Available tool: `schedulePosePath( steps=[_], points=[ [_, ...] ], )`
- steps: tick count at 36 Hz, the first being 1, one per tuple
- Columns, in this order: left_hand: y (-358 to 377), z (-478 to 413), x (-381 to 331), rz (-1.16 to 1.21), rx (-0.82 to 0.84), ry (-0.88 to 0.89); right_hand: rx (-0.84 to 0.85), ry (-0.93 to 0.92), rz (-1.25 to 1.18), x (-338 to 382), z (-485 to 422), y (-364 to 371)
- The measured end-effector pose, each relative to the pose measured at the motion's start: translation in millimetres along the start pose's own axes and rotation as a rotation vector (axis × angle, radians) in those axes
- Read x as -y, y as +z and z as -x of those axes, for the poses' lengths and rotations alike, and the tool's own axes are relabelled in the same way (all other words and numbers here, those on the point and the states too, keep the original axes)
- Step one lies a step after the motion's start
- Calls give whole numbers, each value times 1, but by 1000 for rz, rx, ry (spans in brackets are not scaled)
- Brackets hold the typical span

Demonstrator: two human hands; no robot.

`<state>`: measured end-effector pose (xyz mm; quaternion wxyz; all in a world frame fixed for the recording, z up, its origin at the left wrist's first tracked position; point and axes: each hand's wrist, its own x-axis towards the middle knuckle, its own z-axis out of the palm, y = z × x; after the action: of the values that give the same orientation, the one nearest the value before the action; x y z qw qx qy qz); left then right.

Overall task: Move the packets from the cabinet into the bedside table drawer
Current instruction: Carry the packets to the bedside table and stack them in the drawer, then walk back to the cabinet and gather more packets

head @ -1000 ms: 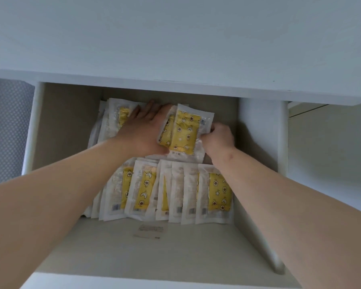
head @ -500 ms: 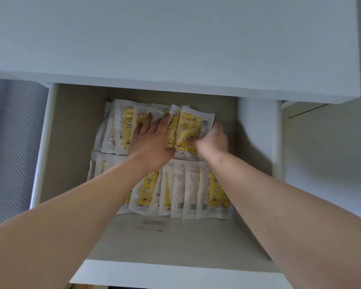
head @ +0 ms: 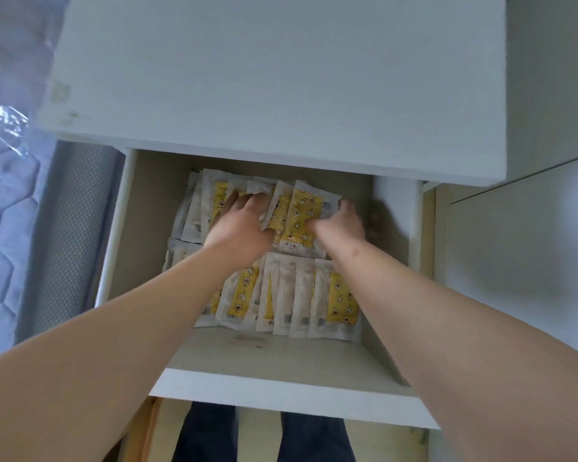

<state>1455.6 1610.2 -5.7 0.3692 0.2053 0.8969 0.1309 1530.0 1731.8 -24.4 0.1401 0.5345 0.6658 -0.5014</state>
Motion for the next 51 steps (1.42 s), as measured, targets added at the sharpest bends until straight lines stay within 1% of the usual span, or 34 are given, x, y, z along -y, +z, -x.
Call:
schedulePosePath(
  steps=[6,9,12,16,20,24,30,34,40,44,47,51],
  points=[
    [-26,40,-25,69,7,-19,29,6,-68,18,49,-19],
    [-44,66,-39,149,15,-7,49,22,-138,32,83,-27],
    [-65,94,-52,231,-13,3,68,35,-211,47,116,-35],
    [-100,129,-66,326,-76,25,55,-7,-314,71,164,-46],
    [-136,162,-72,361,-126,105,-20,-50,-436,97,215,-58],
    [-172,195,-82,371,-166,231,-120,-90,-576,120,268,-78],
    [-210,264,-115,380,-143,438,-294,-143,-827,118,363,-109],
    [-211,320,-150,352,-63,611,-430,-135,-1050,92,424,-126],
    [-173,434,-199,319,135,867,-737,-153,-1259,16,528,-151],
    [-124,524,-211,274,307,1064,-982,-157,-1364,-53,610,-154],
    [-76,599,-207,233,478,1151,-1164,-146,-1442,-110,679,-140],
    [-4,709,-180,152,711,1259,-1411,-75,-1502,-194,776,-102]
  ],
)
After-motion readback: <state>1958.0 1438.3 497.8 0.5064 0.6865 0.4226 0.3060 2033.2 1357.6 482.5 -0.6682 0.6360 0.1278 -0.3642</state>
